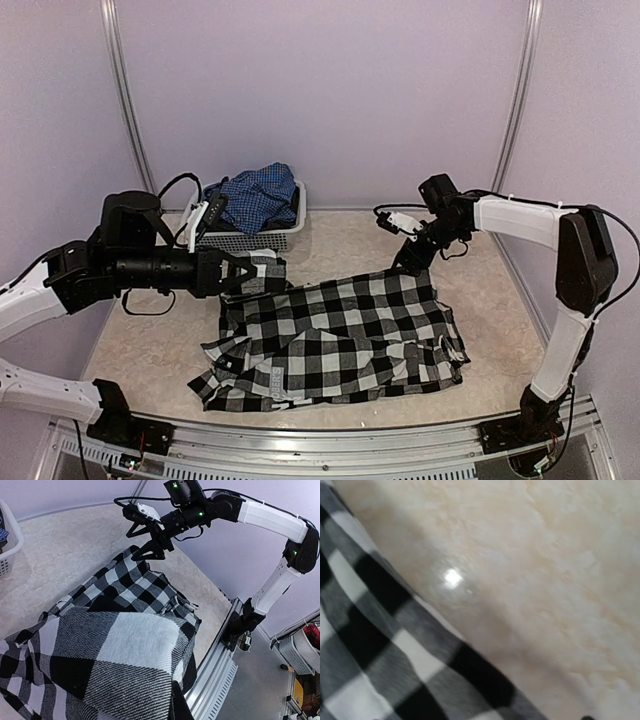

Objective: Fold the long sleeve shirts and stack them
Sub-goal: Pick up the 1/3-folded shirt from the center of the board.

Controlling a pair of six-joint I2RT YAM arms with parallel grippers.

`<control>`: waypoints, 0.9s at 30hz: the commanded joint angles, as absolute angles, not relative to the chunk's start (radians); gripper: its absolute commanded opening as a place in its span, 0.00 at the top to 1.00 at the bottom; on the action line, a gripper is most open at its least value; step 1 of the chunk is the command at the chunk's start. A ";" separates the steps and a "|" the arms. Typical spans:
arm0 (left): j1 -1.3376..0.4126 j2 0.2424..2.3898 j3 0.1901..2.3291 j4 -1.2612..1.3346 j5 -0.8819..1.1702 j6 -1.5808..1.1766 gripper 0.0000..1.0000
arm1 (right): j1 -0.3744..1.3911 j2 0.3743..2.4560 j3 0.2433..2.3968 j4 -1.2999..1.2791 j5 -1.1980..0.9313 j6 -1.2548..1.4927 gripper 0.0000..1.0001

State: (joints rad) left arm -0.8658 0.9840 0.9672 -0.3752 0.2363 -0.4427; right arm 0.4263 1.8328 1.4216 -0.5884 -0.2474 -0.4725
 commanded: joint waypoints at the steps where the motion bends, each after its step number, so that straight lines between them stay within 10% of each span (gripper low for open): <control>1: -0.873 0.992 1.007 -0.453 0.255 -0.428 1.00 | 0.400 1.870 1.461 -0.626 -0.238 -0.639 0.18; 15: -0.874 1.029 1.057 -0.495 0.234 -0.401 1.00 | 0.362 2.072 1.665 -0.796 -0.251 -0.769 0.28; 27: -0.870 1.036 1.069 -0.502 0.211 -0.381 1.00 | 0.362 2.132 1.700 -0.854 -0.272 -0.770 0.61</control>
